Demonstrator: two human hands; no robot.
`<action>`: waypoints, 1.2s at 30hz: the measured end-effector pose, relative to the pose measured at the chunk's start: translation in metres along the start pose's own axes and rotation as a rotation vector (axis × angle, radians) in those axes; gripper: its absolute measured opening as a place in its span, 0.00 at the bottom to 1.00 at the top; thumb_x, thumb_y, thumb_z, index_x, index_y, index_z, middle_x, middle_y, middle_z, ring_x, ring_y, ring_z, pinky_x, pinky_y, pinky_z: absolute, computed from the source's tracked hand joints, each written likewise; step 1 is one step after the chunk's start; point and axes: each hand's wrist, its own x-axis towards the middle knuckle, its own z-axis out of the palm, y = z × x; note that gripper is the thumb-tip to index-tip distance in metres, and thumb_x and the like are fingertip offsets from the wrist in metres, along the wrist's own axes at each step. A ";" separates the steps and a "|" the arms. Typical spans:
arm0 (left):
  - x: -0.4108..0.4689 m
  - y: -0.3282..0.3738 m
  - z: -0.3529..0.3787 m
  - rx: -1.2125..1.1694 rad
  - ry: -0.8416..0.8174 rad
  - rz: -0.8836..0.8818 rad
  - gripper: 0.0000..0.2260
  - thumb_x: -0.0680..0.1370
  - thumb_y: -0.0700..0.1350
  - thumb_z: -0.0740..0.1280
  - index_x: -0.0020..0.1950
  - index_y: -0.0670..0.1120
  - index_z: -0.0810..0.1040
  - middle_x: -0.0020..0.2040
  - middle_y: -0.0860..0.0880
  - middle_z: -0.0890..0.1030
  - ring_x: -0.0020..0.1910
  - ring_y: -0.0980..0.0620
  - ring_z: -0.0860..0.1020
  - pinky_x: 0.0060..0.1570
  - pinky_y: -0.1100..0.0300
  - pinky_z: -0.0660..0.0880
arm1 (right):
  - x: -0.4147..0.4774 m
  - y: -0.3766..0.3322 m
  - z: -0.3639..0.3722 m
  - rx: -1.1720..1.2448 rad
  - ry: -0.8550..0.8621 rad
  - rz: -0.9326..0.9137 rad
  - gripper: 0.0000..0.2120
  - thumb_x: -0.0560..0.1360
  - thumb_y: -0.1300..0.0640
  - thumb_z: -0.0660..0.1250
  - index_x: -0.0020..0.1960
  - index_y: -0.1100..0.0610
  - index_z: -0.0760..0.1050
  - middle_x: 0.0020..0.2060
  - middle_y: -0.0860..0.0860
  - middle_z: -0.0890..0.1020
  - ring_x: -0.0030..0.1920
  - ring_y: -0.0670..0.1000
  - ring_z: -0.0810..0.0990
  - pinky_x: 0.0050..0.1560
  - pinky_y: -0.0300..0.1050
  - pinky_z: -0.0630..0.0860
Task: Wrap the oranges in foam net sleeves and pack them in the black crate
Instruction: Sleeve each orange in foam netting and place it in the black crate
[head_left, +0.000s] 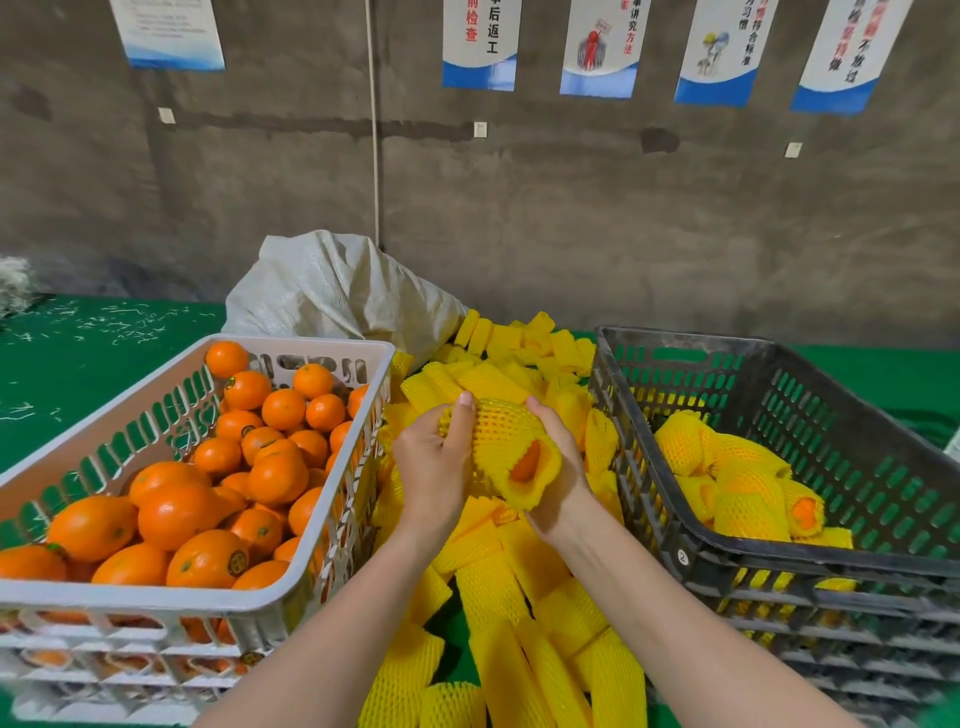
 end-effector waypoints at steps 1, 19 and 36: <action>0.001 -0.001 0.000 -0.049 -0.007 -0.032 0.21 0.79 0.46 0.64 0.28 0.43 0.65 0.26 0.46 0.64 0.27 0.52 0.62 0.30 0.55 0.59 | 0.000 0.000 -0.002 -0.002 -0.006 0.008 0.20 0.77 0.45 0.60 0.38 0.55 0.85 0.39 0.54 0.85 0.39 0.53 0.84 0.40 0.45 0.79; 0.020 -0.006 -0.006 -0.263 -0.228 -0.301 0.15 0.69 0.58 0.64 0.39 0.46 0.79 0.35 0.54 0.81 0.36 0.58 0.77 0.35 0.66 0.72 | -0.018 -0.005 -0.002 -0.071 -0.197 -0.088 0.16 0.72 0.47 0.62 0.38 0.53 0.85 0.38 0.53 0.85 0.37 0.50 0.84 0.32 0.41 0.78; 0.004 0.010 0.000 -0.783 -0.621 -0.981 0.17 0.69 0.52 0.67 0.51 0.41 0.79 0.40 0.40 0.83 0.36 0.44 0.83 0.34 0.53 0.81 | -0.012 -0.006 -0.014 -0.788 0.174 -0.951 0.14 0.75 0.56 0.67 0.36 0.60 0.67 0.30 0.49 0.67 0.32 0.42 0.66 0.34 0.35 0.64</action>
